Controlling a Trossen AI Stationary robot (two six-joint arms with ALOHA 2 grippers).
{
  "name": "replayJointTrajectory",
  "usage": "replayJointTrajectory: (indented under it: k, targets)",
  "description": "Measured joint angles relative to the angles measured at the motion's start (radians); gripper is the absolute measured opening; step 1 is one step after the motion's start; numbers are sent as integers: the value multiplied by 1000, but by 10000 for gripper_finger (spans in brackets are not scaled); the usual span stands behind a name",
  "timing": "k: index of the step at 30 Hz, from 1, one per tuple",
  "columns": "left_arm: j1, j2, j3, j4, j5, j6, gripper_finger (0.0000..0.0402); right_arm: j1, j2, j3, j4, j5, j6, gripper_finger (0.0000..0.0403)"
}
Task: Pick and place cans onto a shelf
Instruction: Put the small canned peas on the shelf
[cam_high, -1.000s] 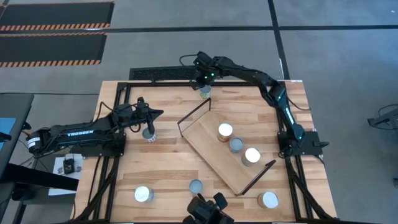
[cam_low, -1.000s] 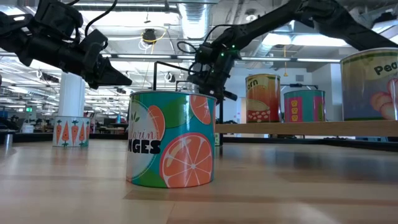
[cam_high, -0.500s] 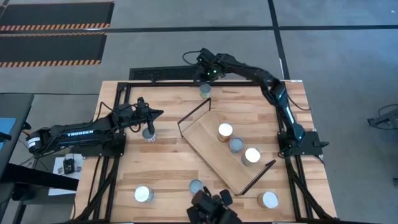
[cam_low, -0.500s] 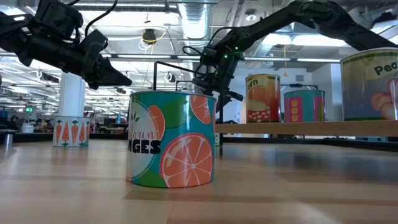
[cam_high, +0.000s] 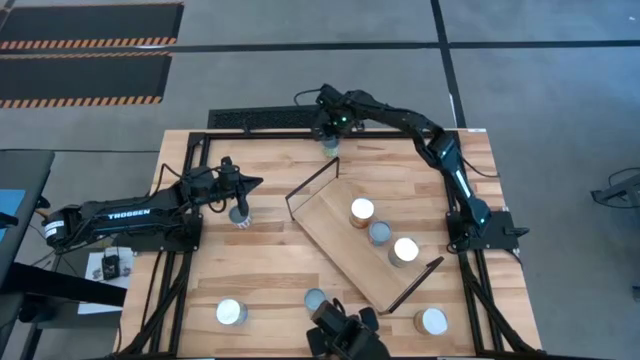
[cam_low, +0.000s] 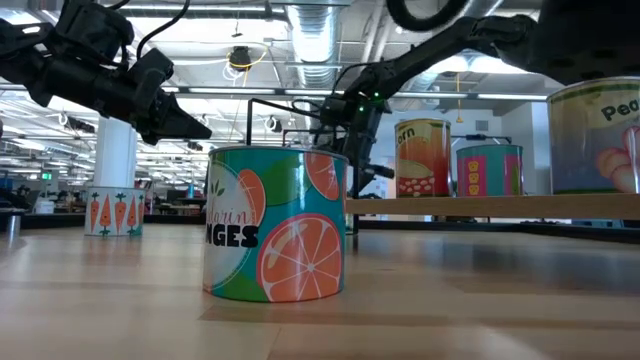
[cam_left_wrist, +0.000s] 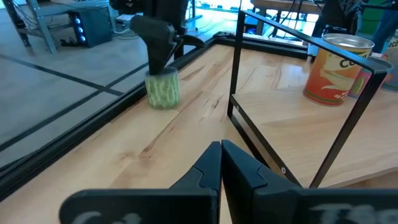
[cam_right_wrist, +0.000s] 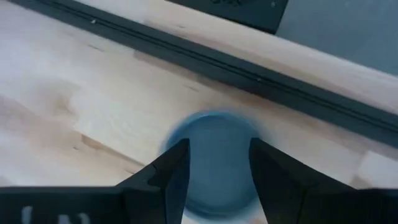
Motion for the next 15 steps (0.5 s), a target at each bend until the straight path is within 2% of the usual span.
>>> replayJointTrajectory:
  k: [15]
  targets:
    - [0, 0, 0, 0, 0, 4, 0, 0, 6, 0, -5, -8, -49, 151]
